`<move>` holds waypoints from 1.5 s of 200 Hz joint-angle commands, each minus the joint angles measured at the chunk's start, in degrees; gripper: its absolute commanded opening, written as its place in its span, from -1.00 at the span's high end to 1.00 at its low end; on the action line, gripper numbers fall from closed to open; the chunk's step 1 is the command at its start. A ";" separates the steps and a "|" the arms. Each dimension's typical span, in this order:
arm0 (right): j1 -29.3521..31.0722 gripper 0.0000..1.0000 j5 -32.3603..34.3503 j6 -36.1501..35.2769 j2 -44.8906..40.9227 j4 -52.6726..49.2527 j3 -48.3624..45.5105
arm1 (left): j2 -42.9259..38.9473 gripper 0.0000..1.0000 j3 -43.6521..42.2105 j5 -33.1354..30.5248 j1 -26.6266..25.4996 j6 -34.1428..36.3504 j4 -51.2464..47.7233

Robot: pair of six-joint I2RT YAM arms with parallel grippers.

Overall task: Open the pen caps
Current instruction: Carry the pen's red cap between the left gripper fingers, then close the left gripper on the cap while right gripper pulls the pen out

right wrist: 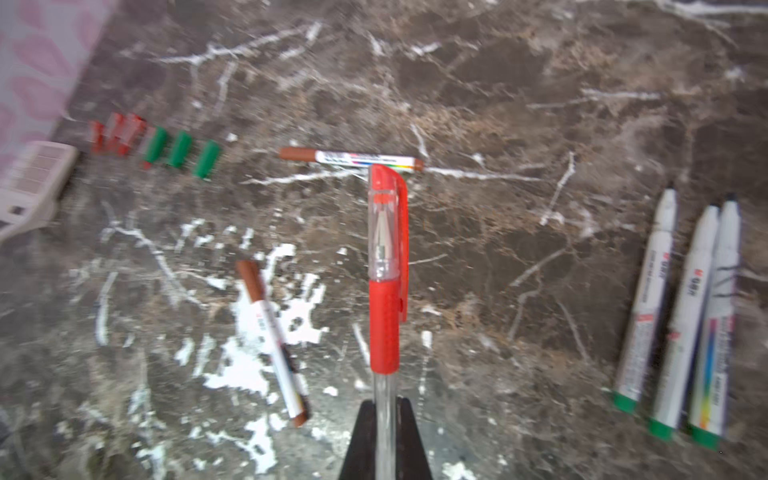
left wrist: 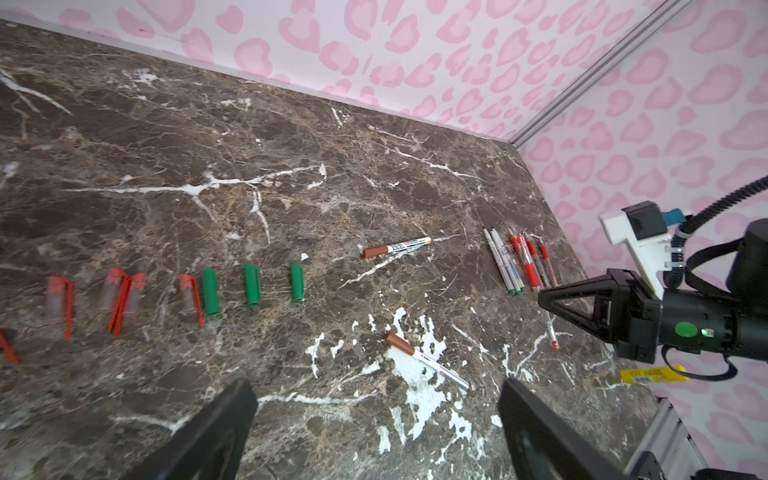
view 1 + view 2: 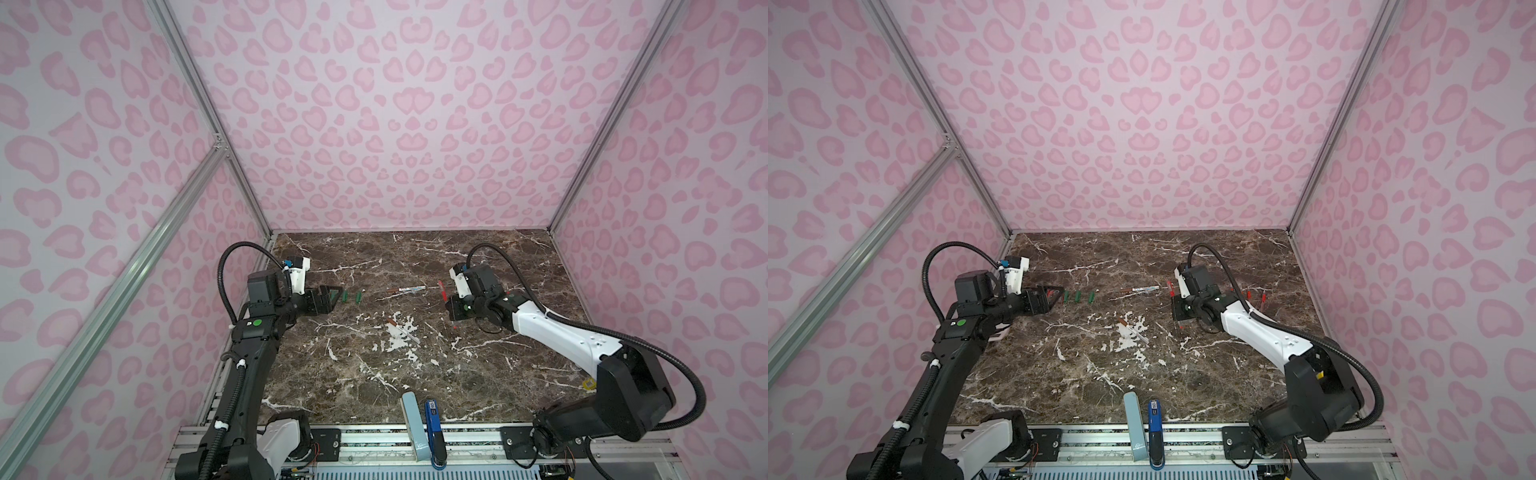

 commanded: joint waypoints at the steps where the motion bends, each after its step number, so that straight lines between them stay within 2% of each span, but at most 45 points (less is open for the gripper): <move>1: 3.06 0.97 -3.13 5.81 -1.76 9.59 -1.75 | 0.70 -0.86 0.32 5.16 -1.26 -2.50 4.14; 37: 12.47 0.97 -0.21 8.70 -1.78 14.27 0.78 | 2.36 -0.83 1.56 6.44 -4.05 -4.77 5.09; 74: 19.29 0.97 0.23 10.43 2.05 17.45 5.12 | 5.51 -0.76 2.33 9.34 -6.98 -9.09 6.80; 116: 23.57 0.97 1.12 10.86 6.02 18.85 8.43 | 7.48 -0.57 2.44 12.05 -9.47 -12.44 10.09; 150: 24.26 0.98 1.35 11.02 7.70 18.67 9.48 | 8.32 -0.23 2.38 14.14 -10.17 -14.22 12.20; 220: 25.41 0.97 1.05 10.35 10.60 17.74 12.63 | 8.81 0.25 2.02 12.72 -11.22 -14.27 11.73; 224: 25.55 0.98 1.08 10.12 10.90 17.50 12.93 | 8.85 0.37 1.83 12.66 -11.30 -14.39 12.02; 252: 25.55 0.98 1.37 9.71 11.17 16.47 13.92 | 8.43 0.91 2.30 11.62 -11.29 -14.00 10.75; 268: 25.55 0.88 1.08 9.51 11.02 16.91 13.70 | 7.85 0.92 1.61 11.38 -11.33 -14.09 11.47; 300: 25.43 0.40 1.07 7.67 11.80 14.03 15.52 | 7.54 0.92 1.45 11.50 -11.35 -13.40 11.02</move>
